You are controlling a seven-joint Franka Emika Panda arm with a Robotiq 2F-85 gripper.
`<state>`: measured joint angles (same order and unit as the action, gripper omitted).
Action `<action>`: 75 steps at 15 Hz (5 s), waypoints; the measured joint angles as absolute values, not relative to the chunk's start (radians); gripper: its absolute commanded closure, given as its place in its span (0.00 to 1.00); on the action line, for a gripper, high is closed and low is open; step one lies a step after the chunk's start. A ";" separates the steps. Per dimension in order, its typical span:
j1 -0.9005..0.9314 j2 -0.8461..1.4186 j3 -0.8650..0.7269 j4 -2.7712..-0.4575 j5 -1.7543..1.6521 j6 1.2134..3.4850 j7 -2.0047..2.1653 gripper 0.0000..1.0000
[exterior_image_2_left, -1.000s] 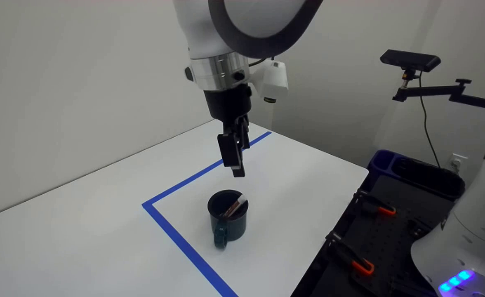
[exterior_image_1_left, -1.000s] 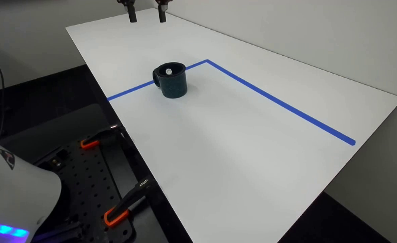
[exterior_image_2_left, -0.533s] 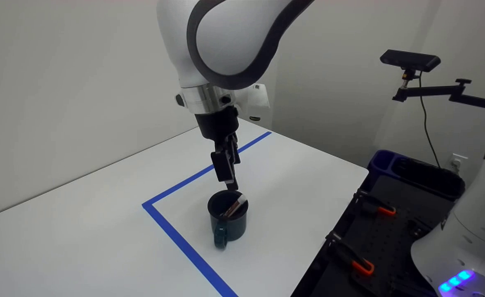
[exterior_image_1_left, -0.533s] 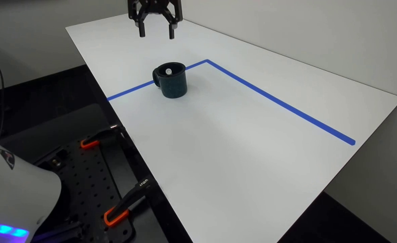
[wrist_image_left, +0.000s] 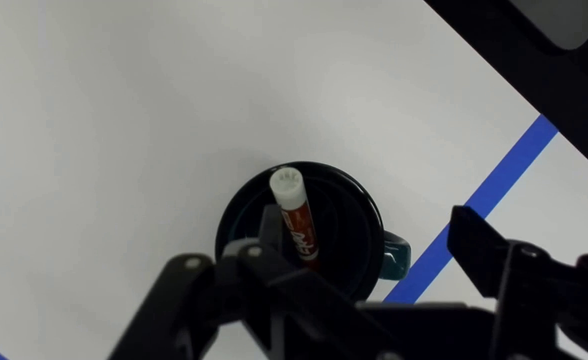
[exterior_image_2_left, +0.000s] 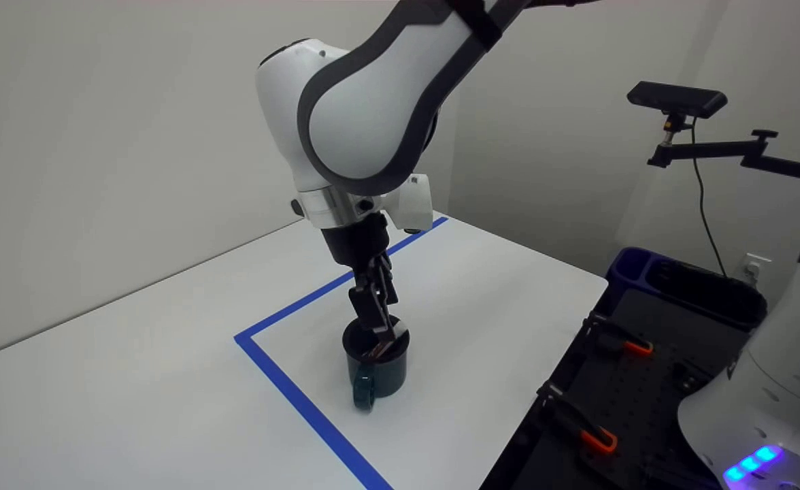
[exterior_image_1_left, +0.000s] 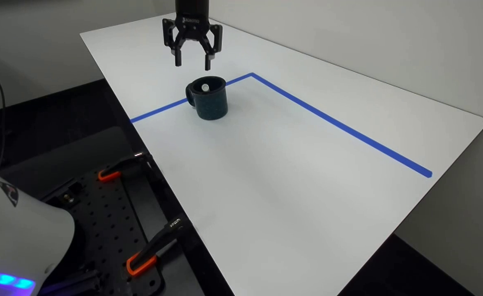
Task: Remove the marker from the mug cup
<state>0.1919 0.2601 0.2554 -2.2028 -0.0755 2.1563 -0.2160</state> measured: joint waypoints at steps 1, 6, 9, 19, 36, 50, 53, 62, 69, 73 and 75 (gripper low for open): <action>0.192 0.272 0.255 -2.196 -0.076 2.156 -0.216 0.56; 0.192 0.329 0.243 -2.157 -0.080 2.156 -0.216 0.30; 0.191 0.369 0.231 -2.123 -0.082 2.156 -0.216 0.23; 0.187 0.489 0.208 -2.021 -0.083 2.156 -0.233 0.66; 0.181 0.534 0.198 -2.017 -0.089 2.151 -0.233 1.00; 0.181 0.452 0.209 -2.021 -0.095 2.075 -0.274 0.95; 0.180 0.399 0.210 -2.035 -0.100 2.021 -0.293 0.95; 0.088 0.205 0.144 -2.216 -0.032 2.222 -0.284 0.95; 0.038 0.275 0.092 -2.308 0.036 2.461 -0.248 0.95; 0.036 0.335 0.110 -2.314 0.109 2.526 -0.248 0.95; 0.035 0.357 0.124 -2.314 0.133 2.546 -0.248 0.95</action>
